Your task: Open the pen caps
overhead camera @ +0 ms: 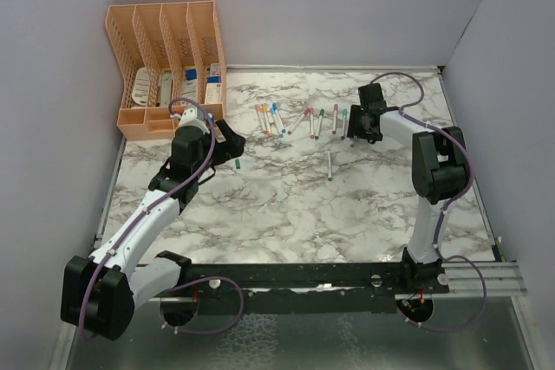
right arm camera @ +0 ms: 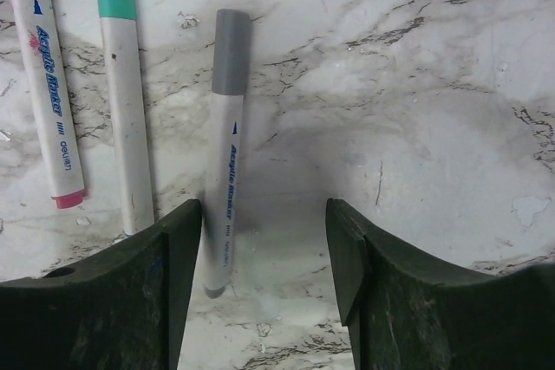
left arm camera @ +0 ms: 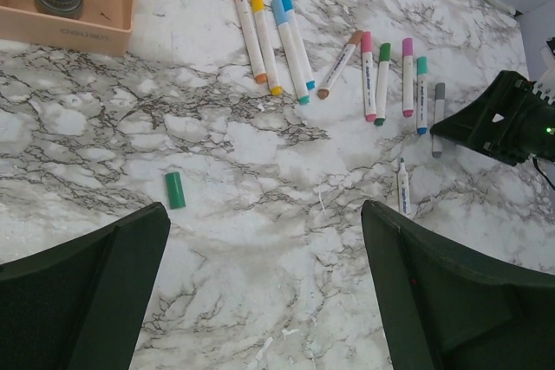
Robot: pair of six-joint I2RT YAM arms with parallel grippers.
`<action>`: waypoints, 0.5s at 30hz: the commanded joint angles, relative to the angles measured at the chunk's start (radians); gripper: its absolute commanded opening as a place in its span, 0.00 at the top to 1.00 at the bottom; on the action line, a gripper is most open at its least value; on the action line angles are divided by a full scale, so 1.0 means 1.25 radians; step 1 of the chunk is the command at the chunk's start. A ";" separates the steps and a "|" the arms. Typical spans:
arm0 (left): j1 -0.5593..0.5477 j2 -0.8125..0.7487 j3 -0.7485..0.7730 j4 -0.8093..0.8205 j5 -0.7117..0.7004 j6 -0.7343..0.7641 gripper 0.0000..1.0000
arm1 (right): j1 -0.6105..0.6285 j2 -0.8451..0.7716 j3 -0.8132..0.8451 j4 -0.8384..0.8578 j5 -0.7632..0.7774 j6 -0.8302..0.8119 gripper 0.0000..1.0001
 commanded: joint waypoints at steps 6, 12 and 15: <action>-0.005 -0.005 -0.007 0.030 0.016 -0.012 0.05 | -0.004 0.016 -0.011 0.009 -0.062 -0.007 0.60; -0.006 -0.006 -0.006 0.032 0.019 -0.012 0.05 | -0.004 0.023 -0.031 0.010 -0.079 0.014 0.77; -0.006 -0.007 -0.003 0.034 0.023 -0.012 0.05 | -0.008 0.024 -0.031 0.007 -0.079 0.024 0.97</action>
